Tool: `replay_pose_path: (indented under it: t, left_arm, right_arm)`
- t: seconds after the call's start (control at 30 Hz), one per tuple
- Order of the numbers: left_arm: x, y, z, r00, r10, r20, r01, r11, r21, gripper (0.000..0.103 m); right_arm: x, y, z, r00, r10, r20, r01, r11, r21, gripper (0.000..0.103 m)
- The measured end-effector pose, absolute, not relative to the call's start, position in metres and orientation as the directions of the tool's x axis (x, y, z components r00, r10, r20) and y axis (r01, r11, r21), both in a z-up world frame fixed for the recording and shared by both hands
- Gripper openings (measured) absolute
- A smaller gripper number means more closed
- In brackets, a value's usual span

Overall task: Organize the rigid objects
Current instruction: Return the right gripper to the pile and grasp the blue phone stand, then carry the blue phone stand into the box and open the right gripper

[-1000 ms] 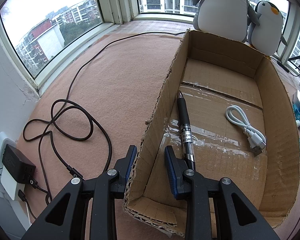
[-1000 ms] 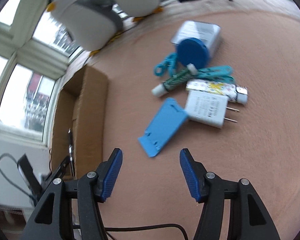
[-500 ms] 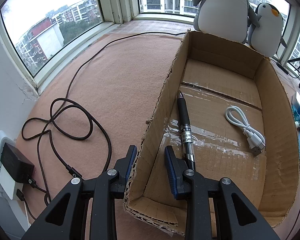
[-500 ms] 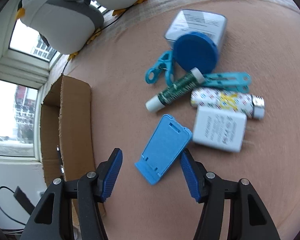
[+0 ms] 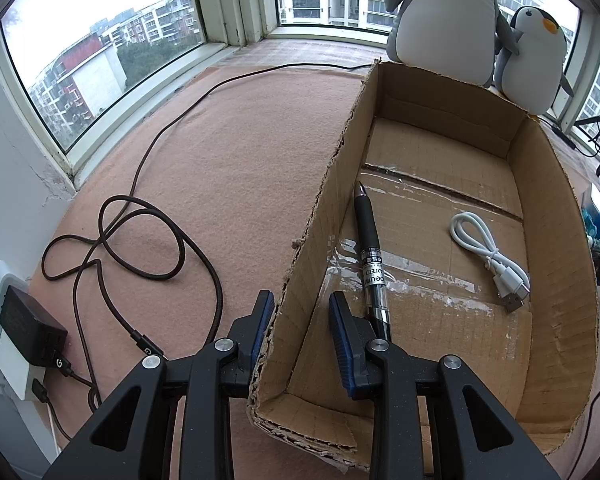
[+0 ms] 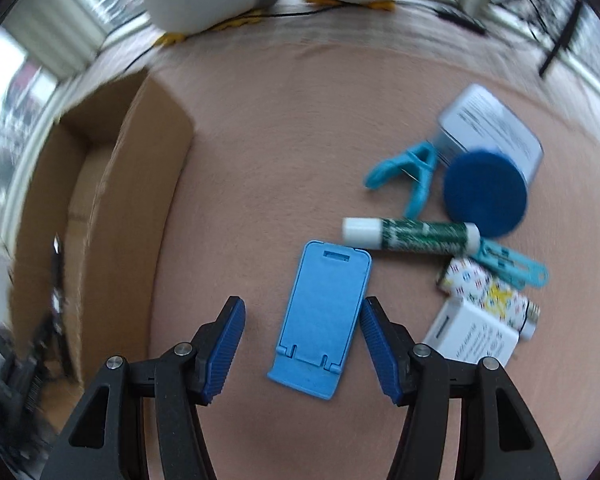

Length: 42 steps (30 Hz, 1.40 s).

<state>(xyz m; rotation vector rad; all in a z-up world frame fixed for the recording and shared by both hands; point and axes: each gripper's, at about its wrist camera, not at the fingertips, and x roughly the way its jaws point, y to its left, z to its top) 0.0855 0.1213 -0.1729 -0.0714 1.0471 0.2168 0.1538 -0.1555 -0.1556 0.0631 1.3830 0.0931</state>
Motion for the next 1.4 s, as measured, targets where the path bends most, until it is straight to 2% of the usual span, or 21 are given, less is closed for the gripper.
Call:
replay_pose_path:
  t: [0.07,0.13,0.2,0.3,0.67,0.9,1.13,1.4]
  left_arm:
    - [0.086,0.121,-0.173,0.481,0.144,-0.865,-0.21,0.977,0.046,0.031]
    - [0.085,0.121,-0.173,0.482,0.144,-0.864,-0.212,0.976,0.044,0.031]
    - [0.085,0.12,-0.173,0.482,0.145,-0.864,-0.213,0.976,0.045,0.031]
    - [0.085,0.12,-0.173,0.484,0.145,-0.863,-0.211,0.977,0.046,0.031]
    - [0.084,0.121,-0.174,0.485,0.142,-0.863,-0.21,0.977,0.043,0.031]
    - [0.083,0.122,-0.174,0.485,0.142,-0.863,-0.21,0.977,0.043,0.031]
    - [0.083,0.12,-0.174,0.486,0.145,-0.862,-0.209,0.977,0.047,0.031]
    - [0.083,0.119,-0.174,0.488,0.147,-0.86,-0.209,0.977,0.048,0.031]
  right_arm:
    - [0.15,-0.147,-0.156,0.194,0.066,-0.979,-0.092,0.995,0.049,0.054]
    - [0.143,-0.14,-0.156,0.213,0.033,-0.977,-0.16,0.987,-0.002,0.046]
    - [0.14,-0.14,-0.155,0.217,0.047,-0.975,-0.182,0.983,0.007,0.037]
    - [0.136,-0.143,-0.154,0.218,0.063,-0.974,-0.189,0.982,0.021,0.035]
    - [0.118,-0.168,-0.144,0.244,0.176,-0.954,-0.142,0.979,0.144,0.033]
    - [0.114,-0.173,-0.109,0.3,0.254,-0.919,-0.144,0.965,0.22,0.033]
    - [0.124,-0.132,-0.067,0.364,0.345,-0.865,-0.218,0.935,0.281,0.033]
    - [0.126,-0.085,-0.055,0.359,0.407,-0.84,-0.292,0.904,0.313,0.033]
